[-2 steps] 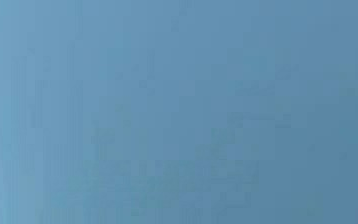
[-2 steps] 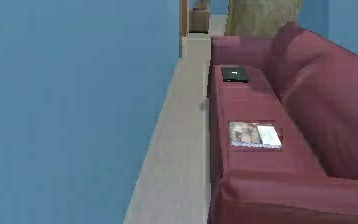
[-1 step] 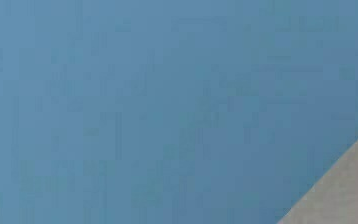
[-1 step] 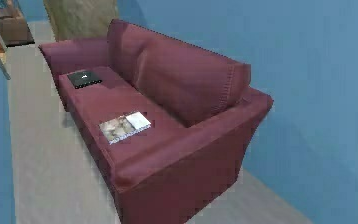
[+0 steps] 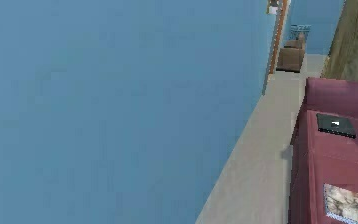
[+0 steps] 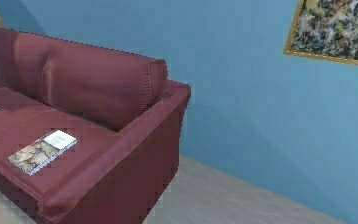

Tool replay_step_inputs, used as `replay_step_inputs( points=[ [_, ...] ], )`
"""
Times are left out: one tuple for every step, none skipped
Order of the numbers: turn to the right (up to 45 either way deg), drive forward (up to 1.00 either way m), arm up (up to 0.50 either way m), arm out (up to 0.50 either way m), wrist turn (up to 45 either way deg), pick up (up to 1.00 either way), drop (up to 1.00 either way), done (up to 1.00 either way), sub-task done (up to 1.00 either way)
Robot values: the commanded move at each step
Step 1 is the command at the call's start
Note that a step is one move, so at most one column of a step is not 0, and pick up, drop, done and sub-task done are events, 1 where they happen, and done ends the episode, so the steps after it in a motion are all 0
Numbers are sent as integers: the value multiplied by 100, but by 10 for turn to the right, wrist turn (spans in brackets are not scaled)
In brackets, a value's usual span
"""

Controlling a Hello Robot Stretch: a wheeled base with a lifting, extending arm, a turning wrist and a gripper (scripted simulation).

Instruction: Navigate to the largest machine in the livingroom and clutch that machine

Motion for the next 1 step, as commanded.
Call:
replay_step_inputs(
  points=[
    [0,30,0,0,0,0,0,0,0]
  ],
)
